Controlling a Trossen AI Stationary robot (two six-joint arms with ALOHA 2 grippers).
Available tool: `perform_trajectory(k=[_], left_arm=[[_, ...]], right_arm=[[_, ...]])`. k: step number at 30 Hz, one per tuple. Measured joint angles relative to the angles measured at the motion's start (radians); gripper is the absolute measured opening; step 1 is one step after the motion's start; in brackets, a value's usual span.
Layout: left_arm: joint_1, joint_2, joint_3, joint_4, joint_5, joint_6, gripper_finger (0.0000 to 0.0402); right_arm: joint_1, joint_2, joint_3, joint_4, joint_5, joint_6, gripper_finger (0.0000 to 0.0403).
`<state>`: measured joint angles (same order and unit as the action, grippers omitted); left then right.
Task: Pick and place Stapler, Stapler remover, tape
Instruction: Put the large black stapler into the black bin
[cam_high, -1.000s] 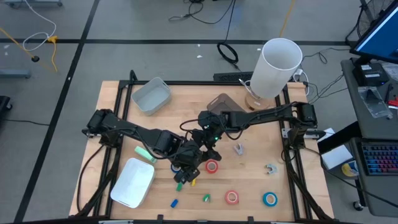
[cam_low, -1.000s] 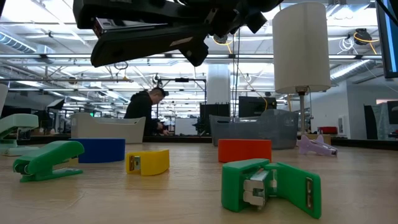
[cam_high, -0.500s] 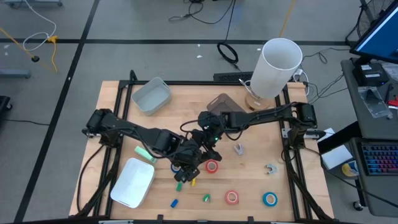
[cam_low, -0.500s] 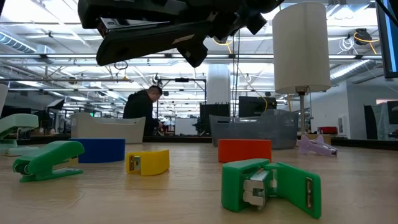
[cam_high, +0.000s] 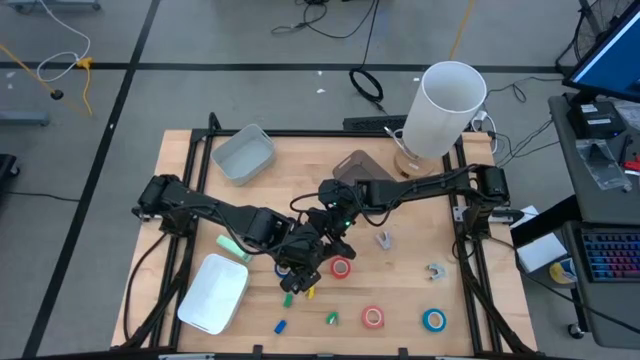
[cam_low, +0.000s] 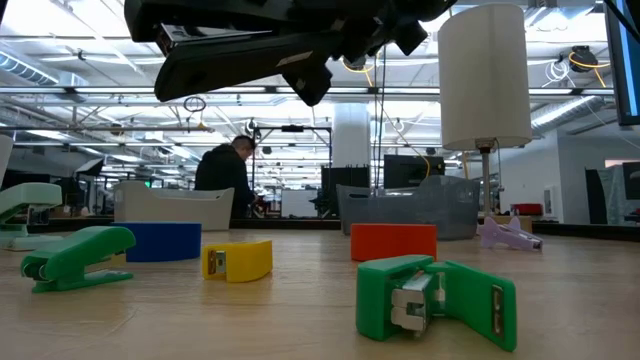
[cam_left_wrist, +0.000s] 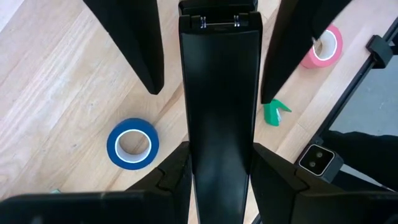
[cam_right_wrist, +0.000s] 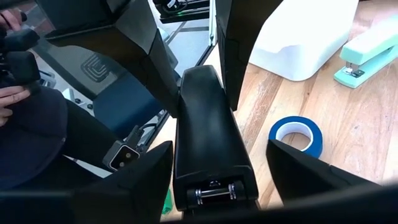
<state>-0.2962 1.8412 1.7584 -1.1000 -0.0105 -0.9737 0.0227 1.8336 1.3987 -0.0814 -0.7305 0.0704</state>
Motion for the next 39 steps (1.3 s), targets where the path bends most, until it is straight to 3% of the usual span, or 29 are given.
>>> perform_trajectory(k=[9,17,29,39], left_arm=[[0.000,0.002,0.000,0.001,-0.001,0.016,0.0130],[0.000,0.002,0.000,0.001,-0.001,0.012,0.0131],[-0.010,0.005,0.000,-0.012,0.011,-0.012,0.0287],[-0.007,0.007,0.000,-0.049,0.055,0.046,0.0338]], right_arm=[[0.000,0.000,0.000,0.003,-0.019,-0.020,0.0141],[0.000,0.000,0.000,0.000,-0.016,-0.028,0.0137],[0.000,0.000,0.001,-0.016,0.022,-0.018,0.0137],[-0.012,0.000,0.005,-0.124,0.102,-0.074,0.0137]])
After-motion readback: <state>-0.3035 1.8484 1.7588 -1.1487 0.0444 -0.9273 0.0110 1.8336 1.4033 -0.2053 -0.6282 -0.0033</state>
